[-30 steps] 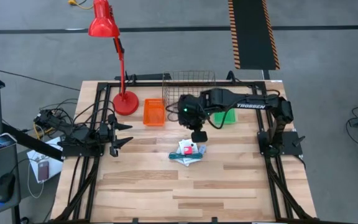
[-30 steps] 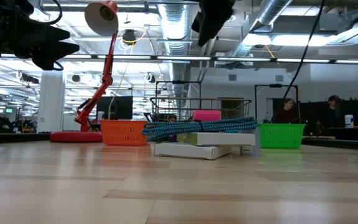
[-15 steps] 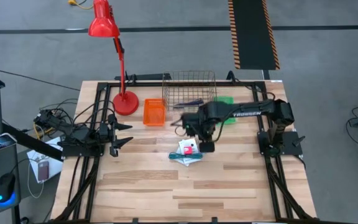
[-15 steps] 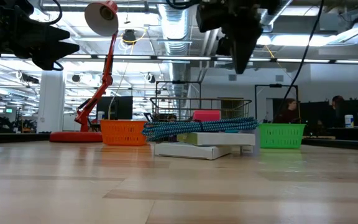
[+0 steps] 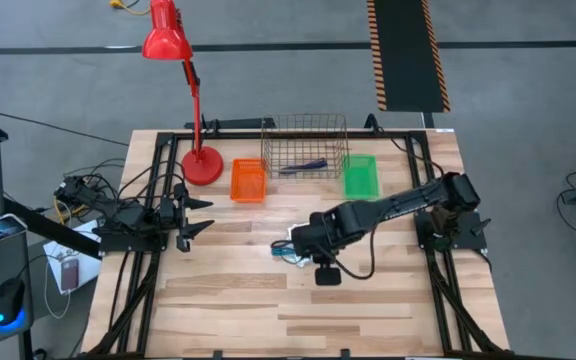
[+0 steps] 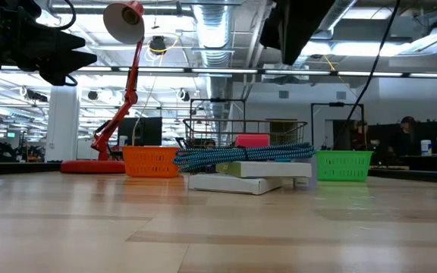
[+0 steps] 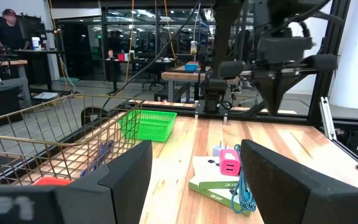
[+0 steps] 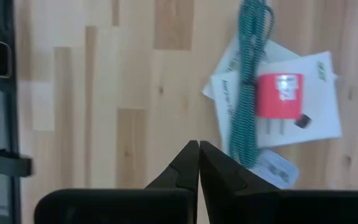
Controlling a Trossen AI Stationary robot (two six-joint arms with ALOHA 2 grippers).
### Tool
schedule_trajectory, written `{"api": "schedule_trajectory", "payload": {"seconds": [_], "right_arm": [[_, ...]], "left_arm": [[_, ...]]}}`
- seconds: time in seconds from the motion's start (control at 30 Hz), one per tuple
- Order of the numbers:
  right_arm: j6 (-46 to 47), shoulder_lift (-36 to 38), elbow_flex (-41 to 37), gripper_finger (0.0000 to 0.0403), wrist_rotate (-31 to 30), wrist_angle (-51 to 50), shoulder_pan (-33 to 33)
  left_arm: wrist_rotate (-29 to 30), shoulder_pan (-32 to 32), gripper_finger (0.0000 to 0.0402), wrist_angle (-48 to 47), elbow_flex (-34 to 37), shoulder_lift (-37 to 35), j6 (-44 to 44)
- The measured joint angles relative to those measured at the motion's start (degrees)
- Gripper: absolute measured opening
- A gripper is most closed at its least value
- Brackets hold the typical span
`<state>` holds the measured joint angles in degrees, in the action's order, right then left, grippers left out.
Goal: Pick and place items into bin
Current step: Put the blue charger cable into the wire basket
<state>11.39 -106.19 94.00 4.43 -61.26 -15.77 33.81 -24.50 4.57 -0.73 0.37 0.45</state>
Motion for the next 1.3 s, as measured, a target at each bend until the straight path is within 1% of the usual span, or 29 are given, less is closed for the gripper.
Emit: {"api": "schedule_trajectory", "payload": {"seconds": [0.1, 0.23, 0.37, 0.5, 0.8, 1.03, 1.3], "right_arm": [[2.13, 0.00, 0.02, 0.0015, -0.02, 1.20, -1.10], [4.58, 0.00, 0.02, 0.0054, -0.41, 2.51, -1.91], [4.66, 0.00, 0.02, 0.0093, -0.60, 3.29, -2.54], [3.25, 0.00, 0.04, 0.0113, -1.18, 3.48, -2.71], [0.62, 0.02, -4.25, 0.0114, -1.70, 4.59, -1.72], [-1.23, 0.02, -5.87, 0.0113, -1.63, 4.13, -1.00], [-1.52, 0.02, -9.31, 0.0113, -1.75, 4.64, -0.08]], "left_arm": [[0.00, 0.00, 0.0233, 0.00, 0.00, -0.01, 0.00], [0.00, 0.00, 0.0233, 0.01, 0.01, 0.01, 0.00], [-0.01, -0.01, 0.0233, 0.01, 0.02, 0.01, 0.00], [0.00, 0.01, 0.0233, 0.01, 0.01, 0.00, 0.00], [0.01, 0.00, 0.0233, 0.01, 0.01, 0.00, 0.00], [0.01, 0.01, 0.0233, 0.01, 0.00, -0.01, 0.00], [0.01, 0.01, 0.0233, 0.01, 0.02, -0.01, 0.00]]}}
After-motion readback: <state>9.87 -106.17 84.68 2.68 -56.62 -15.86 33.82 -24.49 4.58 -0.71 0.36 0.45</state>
